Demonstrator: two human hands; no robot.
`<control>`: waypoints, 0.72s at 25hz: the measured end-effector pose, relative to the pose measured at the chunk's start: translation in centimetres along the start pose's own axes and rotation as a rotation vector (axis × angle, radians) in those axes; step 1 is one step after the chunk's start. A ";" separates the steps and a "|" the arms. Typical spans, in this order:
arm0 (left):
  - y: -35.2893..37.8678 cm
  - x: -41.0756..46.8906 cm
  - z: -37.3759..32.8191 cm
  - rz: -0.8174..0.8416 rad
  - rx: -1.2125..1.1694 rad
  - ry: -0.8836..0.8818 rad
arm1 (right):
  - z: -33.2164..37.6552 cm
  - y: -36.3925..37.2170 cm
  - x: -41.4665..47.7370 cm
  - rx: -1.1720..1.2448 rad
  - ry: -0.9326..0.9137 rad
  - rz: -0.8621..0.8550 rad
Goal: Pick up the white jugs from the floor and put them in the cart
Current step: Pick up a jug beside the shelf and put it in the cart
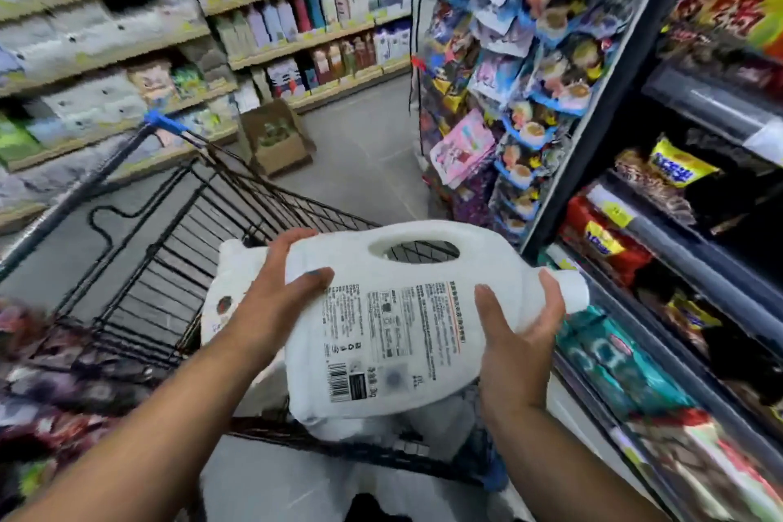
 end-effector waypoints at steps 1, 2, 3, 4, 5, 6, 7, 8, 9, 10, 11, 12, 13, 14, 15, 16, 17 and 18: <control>0.0 2.3 0.1 0.055 0.022 -0.019 | -1.1 0.3 -0.3 -0.025 0.005 -0.076; 0.1 4.3 0.1 0.114 0.037 -0.041 | -2.1 0.7 -0.7 -0.033 0.012 -0.145; 0.2 6.2 0.1 0.176 0.063 -0.051 | -3.0 1.3 -1.1 -0.024 0.022 -0.206; 0.3 7.8 0.4 0.240 0.103 -0.065 | -4.3 1.5 -1.7 -0.031 0.043 -0.261; 0.3 9.1 0.8 0.298 0.125 -0.083 | -5.2 1.7 -2.3 -0.050 0.058 -0.310; 0.4 10.4 1.0 0.341 0.132 -0.092 | -5.9 2.0 -2.8 -0.070 0.056 -0.351; 0.4 11.5 1.3 0.369 0.143 -0.097 | -6.3 2.4 -3.1 -0.097 0.055 -0.373; 0.5 12.7 1.7 0.397 0.166 -0.103 | -7.1 2.7 -3.5 -0.119 0.065 -0.396; 0.6 13.8 2.3 0.426 0.187 -0.112 | -7.9 2.9 -3.9 -0.132 0.083 -0.421; 0.9 14.7 2.6 0.453 0.197 -0.120 | -8.8 3.0 -4.2 -0.131 0.101 -0.450; 1.1 15.6 3.1 0.464 0.203 -0.129 | -9.6 3.1 -4.5 -0.130 0.123 -0.480; 1.3 16.3 3.5 0.468 0.200 -0.142 | -10.3 3.1 -4.8 -0.129 0.148 -0.512; 1.7 17.0 3.8 0.476 0.189 -0.161 | -10.8 3.2 -4.9 -0.124 0.171 -0.538; 2.0 17.6 4.0 0.491 0.184 -0.174 | -11.5 3.2 -5.1 -0.115 0.195 -0.562; 2.5 18.2 4.1 0.514 0.190 -0.177 | -12.1 3.3 -5.2 -0.107 0.218 -0.579; 2.8 18.7 4.1 0.536 0.201 -0.177 | -12.8 3.4 -5.4 -0.108 0.236 -0.600; 3.1 19.2 4.1 0.550 0.216 -0.179 | -13.2 3.5 -5.6 -0.121 0.247 -0.613; 3.4 19.7 4.0 0.562 0.228 -0.184 | -13.5 3.6 -5.5 -0.137 0.249 -0.627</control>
Point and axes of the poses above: each hand's wrist, its own x-axis towards the middle knuckle, its own y-axis out of the palm, z = x × y, the point moved 8 cm from there along x, towards the middle knuckle, and after that the axes turned 12 degrees about -y, right-handed, at the moved point
